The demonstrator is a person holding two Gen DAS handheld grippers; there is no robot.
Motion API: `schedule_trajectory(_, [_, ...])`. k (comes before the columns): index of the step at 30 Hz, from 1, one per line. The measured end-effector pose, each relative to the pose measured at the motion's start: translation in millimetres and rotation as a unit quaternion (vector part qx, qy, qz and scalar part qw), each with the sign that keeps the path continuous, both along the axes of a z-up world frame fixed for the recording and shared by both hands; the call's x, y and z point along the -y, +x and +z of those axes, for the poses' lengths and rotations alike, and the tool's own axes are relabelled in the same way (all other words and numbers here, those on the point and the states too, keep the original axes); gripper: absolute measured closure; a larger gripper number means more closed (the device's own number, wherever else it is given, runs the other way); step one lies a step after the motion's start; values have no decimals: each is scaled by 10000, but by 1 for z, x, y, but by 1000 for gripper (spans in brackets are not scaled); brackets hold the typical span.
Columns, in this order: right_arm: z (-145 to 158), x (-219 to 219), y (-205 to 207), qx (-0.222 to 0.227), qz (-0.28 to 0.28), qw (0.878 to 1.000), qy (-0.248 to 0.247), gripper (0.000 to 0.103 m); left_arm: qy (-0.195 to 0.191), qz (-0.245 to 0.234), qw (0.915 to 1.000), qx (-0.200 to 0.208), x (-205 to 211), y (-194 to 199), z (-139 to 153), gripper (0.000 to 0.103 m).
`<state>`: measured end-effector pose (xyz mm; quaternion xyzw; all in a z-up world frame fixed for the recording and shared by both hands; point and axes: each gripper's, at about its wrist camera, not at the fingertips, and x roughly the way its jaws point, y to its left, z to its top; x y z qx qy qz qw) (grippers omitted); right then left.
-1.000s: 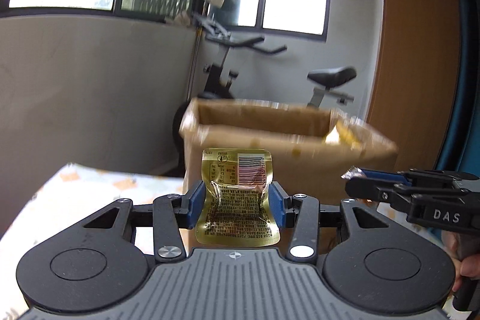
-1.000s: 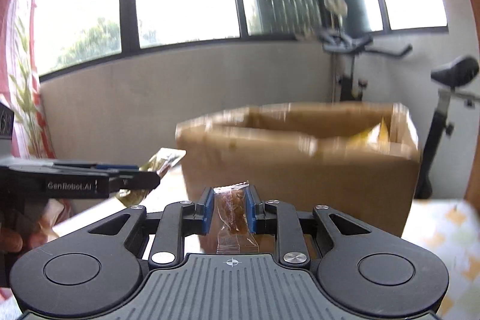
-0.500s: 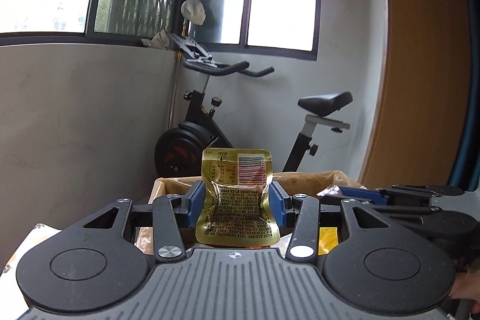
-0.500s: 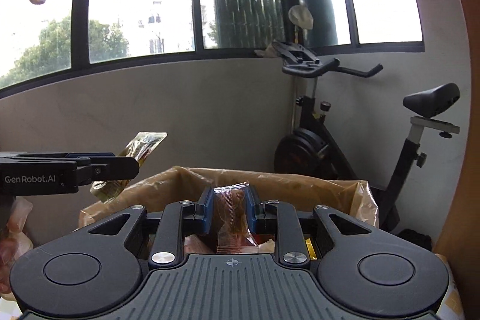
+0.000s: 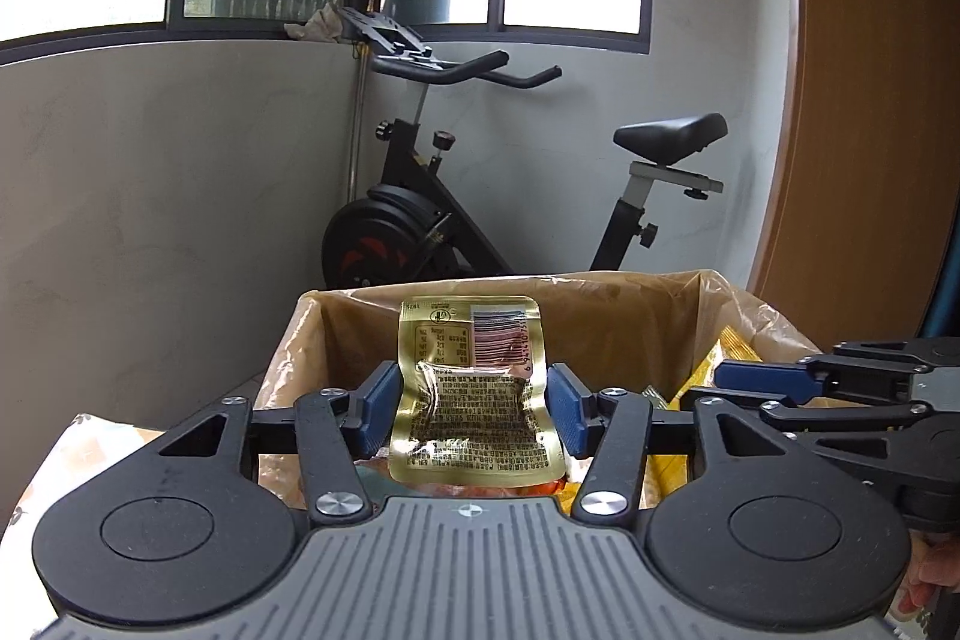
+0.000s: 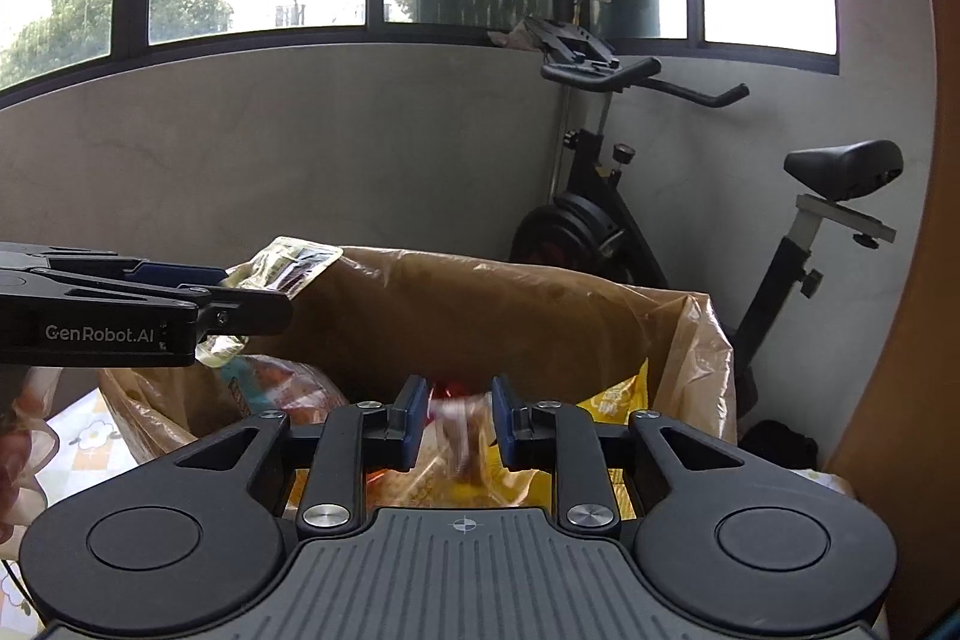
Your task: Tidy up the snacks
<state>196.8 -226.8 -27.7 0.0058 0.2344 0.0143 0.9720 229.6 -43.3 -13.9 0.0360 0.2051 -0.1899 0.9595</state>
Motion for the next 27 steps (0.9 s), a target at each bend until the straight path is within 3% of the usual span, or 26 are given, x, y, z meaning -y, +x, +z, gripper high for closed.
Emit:
schedule_trajectory(2, [2, 3, -3, 8, -35, 10000, 15, 71, 16, 2, 10000, -42, -3, -1, 2, 45])
schedule_trajectory(5, [6, 6, -7, 24, -88, 10000, -15, 69, 47, 31, 10000, 12, -5, -6, 8, 34])
schedule_trajectory(9, [13, 7, -15, 77, -174, 9998, 7, 47, 28, 52, 9999, 106, -7, -17, 19, 24])
schedule_trajectory(12, [18, 7, -22, 82, -231, 9997, 24, 39, -45, 134, 9998, 153, -11, -27, 27, 17])
schedule_trajectory(16, [28, 8, -35, 163, -251, 9995, 127, 17, -115, 209, 9995, 185, -17, -41, 35, 13])
schedule_trajectory(18, [33, 8, -43, 200, -261, 9993, 198, 11, -123, 287, 9993, 187, -19, -49, 40, 11])
schedule_trajectory(22, [45, 3, -61, 318, -368, 9985, 259, 1, -235, 356, 9987, 275, -26, -70, 49, 9])
schedule_trajectory(27, [59, -5, -85, 358, -497, 9974, 367, 0, -304, 500, 9970, 510, -32, -102, 59, 6])
